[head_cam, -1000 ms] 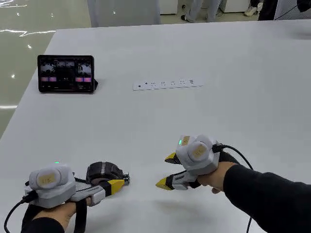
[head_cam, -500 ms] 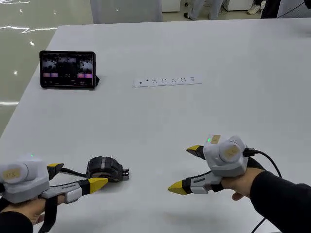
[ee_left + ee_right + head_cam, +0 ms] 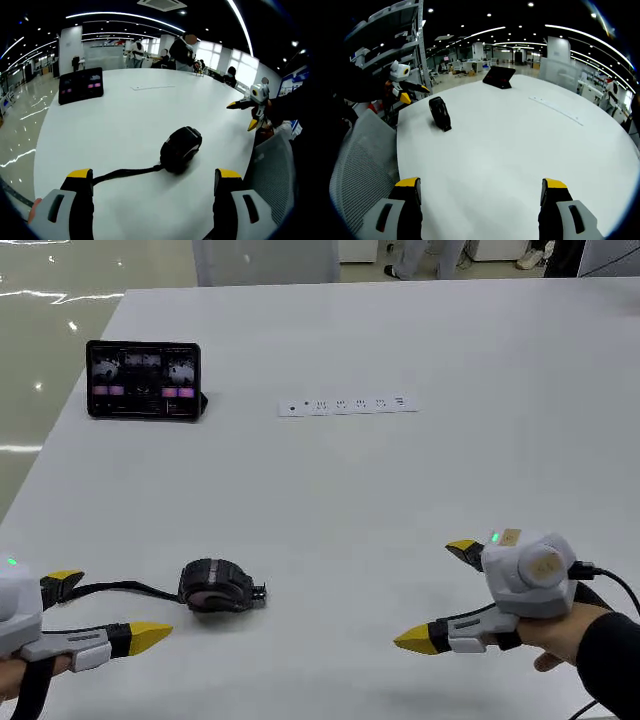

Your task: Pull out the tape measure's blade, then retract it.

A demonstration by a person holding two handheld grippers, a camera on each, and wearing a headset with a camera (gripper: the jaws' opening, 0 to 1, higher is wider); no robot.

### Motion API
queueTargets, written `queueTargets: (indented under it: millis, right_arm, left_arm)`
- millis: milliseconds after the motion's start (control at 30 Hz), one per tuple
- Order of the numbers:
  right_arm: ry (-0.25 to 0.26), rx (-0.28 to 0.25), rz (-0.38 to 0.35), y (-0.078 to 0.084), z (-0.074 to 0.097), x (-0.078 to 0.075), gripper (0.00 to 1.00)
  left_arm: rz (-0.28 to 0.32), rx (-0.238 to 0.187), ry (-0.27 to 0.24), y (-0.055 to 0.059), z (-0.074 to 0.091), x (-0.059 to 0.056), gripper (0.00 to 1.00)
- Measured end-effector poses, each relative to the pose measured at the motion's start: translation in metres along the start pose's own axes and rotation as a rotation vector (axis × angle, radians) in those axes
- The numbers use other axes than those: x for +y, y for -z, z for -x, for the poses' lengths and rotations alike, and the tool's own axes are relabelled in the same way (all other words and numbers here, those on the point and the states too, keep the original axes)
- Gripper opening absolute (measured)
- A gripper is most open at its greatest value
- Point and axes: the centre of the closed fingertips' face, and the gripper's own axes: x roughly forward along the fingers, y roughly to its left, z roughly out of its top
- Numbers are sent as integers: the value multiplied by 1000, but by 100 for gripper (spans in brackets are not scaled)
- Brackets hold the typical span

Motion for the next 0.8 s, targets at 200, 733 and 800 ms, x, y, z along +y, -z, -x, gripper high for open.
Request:
queueTargets:
  millis: [200, 733, 800]
  right_arm:
    - [22, 32, 16, 25, 25, -9, 99]
    - [74, 70, -16, 46, 66, -28, 99]
    - [71, 80, -11, 47, 67, -26, 99]
  left_arm:
    - [-17, 8, 35, 4, 8, -2, 99]
    - [-109, 66, 47, 16, 21, -3, 99]
    - [-97, 65, 52, 16, 22, -3, 99]
